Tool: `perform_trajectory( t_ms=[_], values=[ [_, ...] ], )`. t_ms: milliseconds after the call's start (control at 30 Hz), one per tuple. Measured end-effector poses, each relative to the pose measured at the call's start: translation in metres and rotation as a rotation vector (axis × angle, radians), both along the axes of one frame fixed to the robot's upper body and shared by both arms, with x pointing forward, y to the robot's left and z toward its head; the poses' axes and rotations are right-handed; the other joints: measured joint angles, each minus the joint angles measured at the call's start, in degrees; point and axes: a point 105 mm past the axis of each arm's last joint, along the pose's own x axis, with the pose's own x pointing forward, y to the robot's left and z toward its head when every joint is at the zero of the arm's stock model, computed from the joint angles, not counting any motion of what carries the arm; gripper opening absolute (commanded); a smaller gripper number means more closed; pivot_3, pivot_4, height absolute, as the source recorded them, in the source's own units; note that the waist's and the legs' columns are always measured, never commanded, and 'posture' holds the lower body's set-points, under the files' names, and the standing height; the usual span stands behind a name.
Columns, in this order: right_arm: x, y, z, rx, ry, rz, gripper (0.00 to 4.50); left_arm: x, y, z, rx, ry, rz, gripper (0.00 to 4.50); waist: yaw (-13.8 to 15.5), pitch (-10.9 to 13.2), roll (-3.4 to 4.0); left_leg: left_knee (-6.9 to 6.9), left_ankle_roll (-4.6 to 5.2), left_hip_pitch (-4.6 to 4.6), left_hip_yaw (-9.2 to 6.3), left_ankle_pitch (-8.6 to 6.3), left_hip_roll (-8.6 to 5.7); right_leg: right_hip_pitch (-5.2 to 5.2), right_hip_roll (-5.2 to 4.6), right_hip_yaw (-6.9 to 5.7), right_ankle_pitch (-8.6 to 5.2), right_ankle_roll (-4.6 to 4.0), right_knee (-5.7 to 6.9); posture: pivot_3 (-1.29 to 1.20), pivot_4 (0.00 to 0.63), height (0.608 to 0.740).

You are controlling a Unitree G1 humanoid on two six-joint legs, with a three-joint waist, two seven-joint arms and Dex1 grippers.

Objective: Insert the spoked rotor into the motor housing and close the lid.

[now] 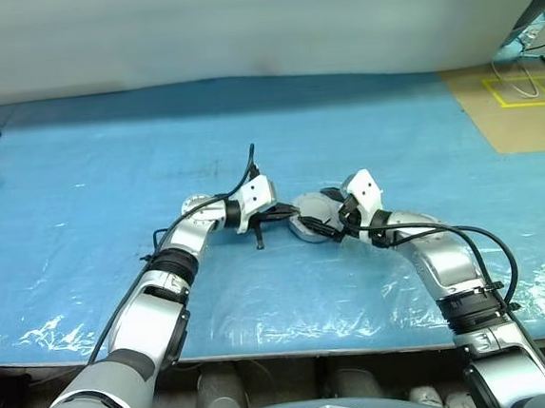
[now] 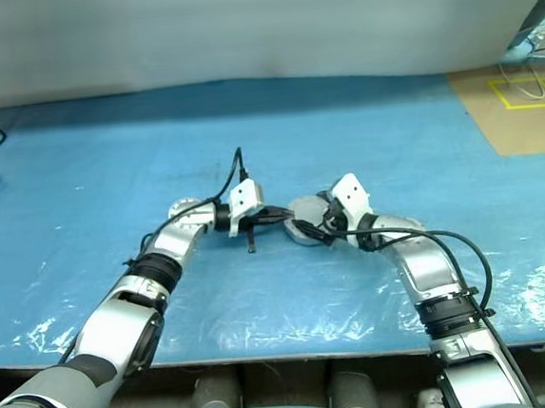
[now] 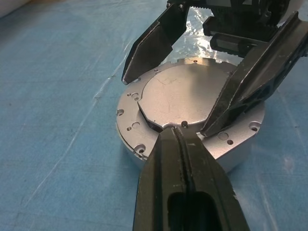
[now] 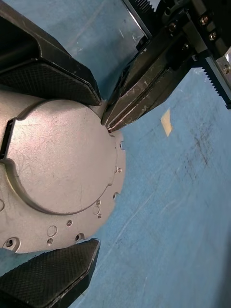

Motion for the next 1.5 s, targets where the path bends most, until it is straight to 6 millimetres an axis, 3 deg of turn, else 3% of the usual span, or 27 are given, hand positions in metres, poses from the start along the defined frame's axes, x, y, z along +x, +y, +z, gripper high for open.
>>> perform_trajectory(
  t_ms=[333,433,533,833,1067,1133,1267,1400,1500],
  values=[
    [-0.002,-0.026,0.01,0.338,0.175,-0.152,4.48,-0.001,-0.008,0.015,-0.032,-0.057,-0.03,0.0,0.56,0.55,0.56,0.0,-0.01,-0.36,-0.06,0.01,-0.04,-0.19,-0.03,-0.1,0.12,0.2,0.03,0.0,0.15,0.74],
    [-0.006,-0.035,0.018,0.393,0.162,-0.182,4.48,-0.003,-0.006,0.008,0.002,-0.037,-0.039,0.0,0.57,0.59,0.62,0.0,-0.01,-0.58,-0.22,0.01,-0.05,-0.27,-0.02,-0.27,0.14,0.24,0.03,0.0,0.15,0.74],
    [-0.009,-0.045,0.019,0.37,0.136,-0.218,4.48,-0.005,0.002,-0.003,0.017,0.007,-0.024,0.0,0.4,0.67,0.66,0.02,-0.02,-0.71,-0.41,0.01,-0.03,-0.3,-0.01,-0.45,0.15,0.27,0.02,0.0,0.15,0.74],
    [-0.013,-0.02,0.011,0.27,0.124,-0.145,4.48,-0.005,0.002,-0.004,0.02,0.01,-0.023,0.0,0.33,0.75,0.81,0.28,-0.03,-0.79,-0.54,0.01,-0.09,-0.25,-0.05,-0.47,0.18,0.32,0.08,0.0,0.15,0.74],
    [-0.001,-0.035,0.03,0.067,-0.048,-0.164,4.48,-0.004,0.013,0.002,-0.038,0.094,0.003,0.0,-0.01,0.9,0.87,0.39,-0.03,-0.79,-0.57,0.01,-0.07,-0.34,-0.04,-0.44,0.2,0.35,0.37,0.0,0.15,0.74],
    [0.004,-0.044,0.038,0.01,-0.11,-0.199,4.48,-0.002,0.022,0.011,-0.095,0.123,0.029,0.0,-0.09,1.09,0.84,0.44,-0.04,-0.88,-0.57,0.02,-0.04,-0.5,-0.02,-0.4,0.2,0.34,0.53,0.0,0.15,0.74],
    [0.006,-0.059,0.045,-0.011,-0.136,-0.224,4.48,0.018,0.038,0.048,-0.25,0.061,0.153,0.0,-0.13,1.25,0.82,0.62,-0.03,-1.01,-0.58,0.02,-0.04,-0.59,0.01,-0.38,0.19,0.33,0.68,0.0,0.15,0.74],
    [-0.005,-0.048,0.041,0.007,-0.089,-0.138,4.48,0.029,0.057,0.083,-0.373,0.055,0.228,0.0,-0.16,1.28,0.79,0.66,-0.02,-1.0,-0.58,0.02,-0.05,-0.59,0.01,-0.37,0.19,0.33,0.73,0.0,0.15,0.74],
    [-0.012,-0.031,0.037,0.015,-0.062,-0.073,4.48,0.02,0.063,0.091,-0.384,0.069,0.201,0.0,-0.37,1.28,0.8,0.68,-0.01,-0.94,-0.57,0.03,-0.03,-0.61,0.0,-0.33,0.18,0.31,0.81,0.0,0.15,0.74]
  ],
)
